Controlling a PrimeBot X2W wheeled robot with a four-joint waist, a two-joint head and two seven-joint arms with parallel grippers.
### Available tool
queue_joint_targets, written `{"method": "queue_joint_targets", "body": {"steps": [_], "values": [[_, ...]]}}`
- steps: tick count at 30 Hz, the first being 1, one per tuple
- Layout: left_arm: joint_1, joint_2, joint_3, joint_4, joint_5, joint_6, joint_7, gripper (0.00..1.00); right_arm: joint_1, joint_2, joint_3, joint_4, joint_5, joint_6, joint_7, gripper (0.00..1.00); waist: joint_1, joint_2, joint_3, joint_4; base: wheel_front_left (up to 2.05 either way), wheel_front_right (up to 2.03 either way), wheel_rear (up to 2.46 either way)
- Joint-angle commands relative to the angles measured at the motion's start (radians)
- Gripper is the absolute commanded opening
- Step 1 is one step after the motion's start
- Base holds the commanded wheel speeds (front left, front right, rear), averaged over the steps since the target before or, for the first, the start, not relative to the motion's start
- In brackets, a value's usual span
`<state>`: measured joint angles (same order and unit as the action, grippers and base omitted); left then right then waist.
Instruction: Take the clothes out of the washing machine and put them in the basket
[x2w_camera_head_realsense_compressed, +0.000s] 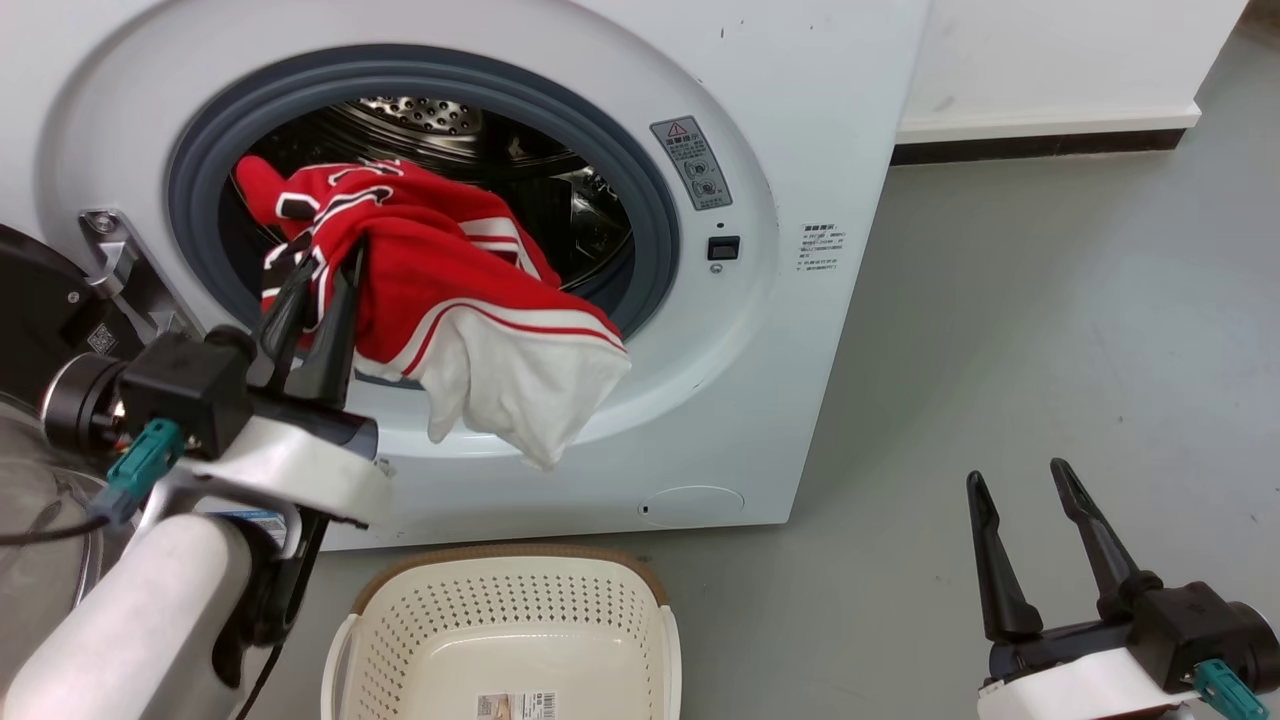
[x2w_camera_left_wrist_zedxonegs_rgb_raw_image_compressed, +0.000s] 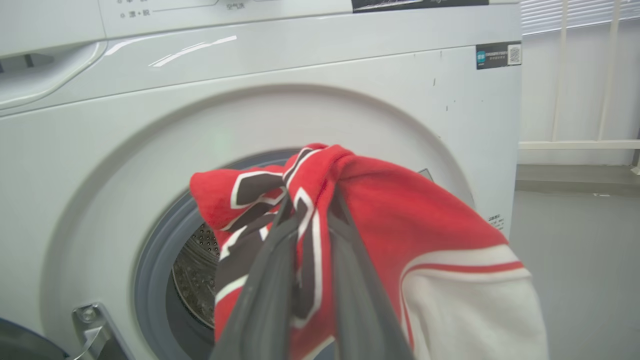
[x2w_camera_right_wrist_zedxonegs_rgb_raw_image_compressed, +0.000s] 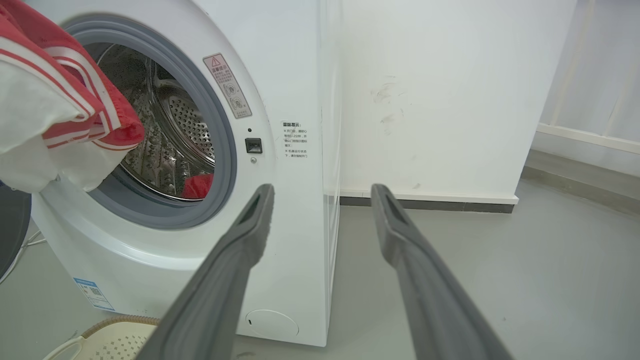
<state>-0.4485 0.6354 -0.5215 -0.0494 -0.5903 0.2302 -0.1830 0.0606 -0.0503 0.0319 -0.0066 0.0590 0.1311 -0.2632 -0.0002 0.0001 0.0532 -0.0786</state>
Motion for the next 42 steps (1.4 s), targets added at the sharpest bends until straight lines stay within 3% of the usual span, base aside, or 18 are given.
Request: {"method": "queue_joint_targets", "body": {"steps": [1,11,21,31,42], "values": [[0.03,0.016,0.006,-0.046,0.01,0.021,0.003,0.0,0.01,0.0,0.0,0.001,-0.004,-0.001,-0.002,1.0,0.0002,-0.0001,-0.005,0.004,0.0,0.0,0.0],[0.138,0.062,-0.008,-0.19,0.025,0.078,0.036,0.0,0.014,0.0,0.003,0.003,0.0,-0.001,-0.002,1.0,0.0002,-0.0001,-0.004,0.014,0.0,0.0,0.0],[0.263,0.074,-0.059,-0.206,0.006,0.085,0.043,0.0,-0.013,0.0,-0.009,-0.005,-0.007,-0.001,-0.002,1.0,0.0002,-0.0001,0.048,0.023,0.0,0.0,0.0],[0.255,-0.01,-0.145,-0.005,-0.011,-0.002,0.01,0.0,-0.097,0.0,-0.006,-0.025,-0.016,-0.001,-0.002,1.0,0.0002,-0.0001,0.2,0.011,0.0,0.0,0.0],[0.075,-0.15,-0.208,0.455,0.003,-0.151,-0.042,0.0,-0.224,0.0,-0.013,-0.055,-0.002,-0.001,-0.002,1.0,0.0002,-0.0001,0.444,-0.043,0.0,0.0,0.0]]}}
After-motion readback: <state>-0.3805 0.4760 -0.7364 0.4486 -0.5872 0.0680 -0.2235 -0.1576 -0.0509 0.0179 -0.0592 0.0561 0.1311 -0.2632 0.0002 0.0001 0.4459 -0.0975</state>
